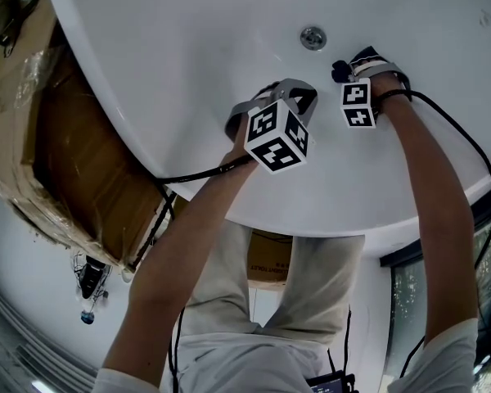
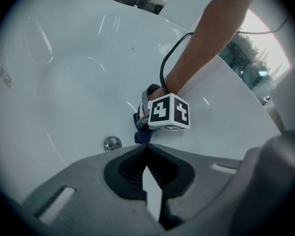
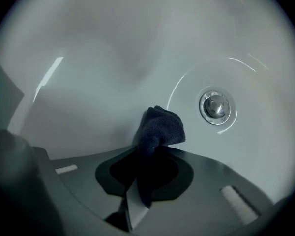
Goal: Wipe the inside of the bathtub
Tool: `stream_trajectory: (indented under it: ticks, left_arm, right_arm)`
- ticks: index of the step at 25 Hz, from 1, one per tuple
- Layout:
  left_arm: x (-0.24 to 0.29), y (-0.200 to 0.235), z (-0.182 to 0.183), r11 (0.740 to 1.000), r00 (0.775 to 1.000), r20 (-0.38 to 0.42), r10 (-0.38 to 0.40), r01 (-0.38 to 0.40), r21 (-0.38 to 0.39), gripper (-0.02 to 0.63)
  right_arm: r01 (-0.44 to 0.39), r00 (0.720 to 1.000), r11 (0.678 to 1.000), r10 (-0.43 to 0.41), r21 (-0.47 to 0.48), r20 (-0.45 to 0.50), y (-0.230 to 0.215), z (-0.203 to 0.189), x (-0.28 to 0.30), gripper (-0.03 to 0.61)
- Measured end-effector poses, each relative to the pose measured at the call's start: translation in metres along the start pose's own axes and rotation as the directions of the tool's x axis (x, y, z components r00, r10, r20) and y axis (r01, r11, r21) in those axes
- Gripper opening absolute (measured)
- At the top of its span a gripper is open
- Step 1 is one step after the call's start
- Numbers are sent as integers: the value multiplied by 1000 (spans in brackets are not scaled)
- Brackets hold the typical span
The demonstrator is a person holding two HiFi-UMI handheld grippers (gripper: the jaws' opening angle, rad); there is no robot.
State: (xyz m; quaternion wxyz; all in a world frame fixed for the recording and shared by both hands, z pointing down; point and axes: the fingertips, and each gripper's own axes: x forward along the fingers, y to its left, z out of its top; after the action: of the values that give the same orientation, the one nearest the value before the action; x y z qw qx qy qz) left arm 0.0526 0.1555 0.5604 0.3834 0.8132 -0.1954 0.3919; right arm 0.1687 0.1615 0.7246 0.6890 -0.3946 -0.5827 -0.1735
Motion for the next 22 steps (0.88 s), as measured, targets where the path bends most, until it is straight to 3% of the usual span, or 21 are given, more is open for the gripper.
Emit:
stream_trajectory:
  ticks: [22]
  left_arm:
    - [-12, -22, 7, 1000, 1000, 5, 3, -3, 23, -4]
  right_arm:
    - [-99, 995, 995, 99, 10, 26, 40, 22, -41, 51]
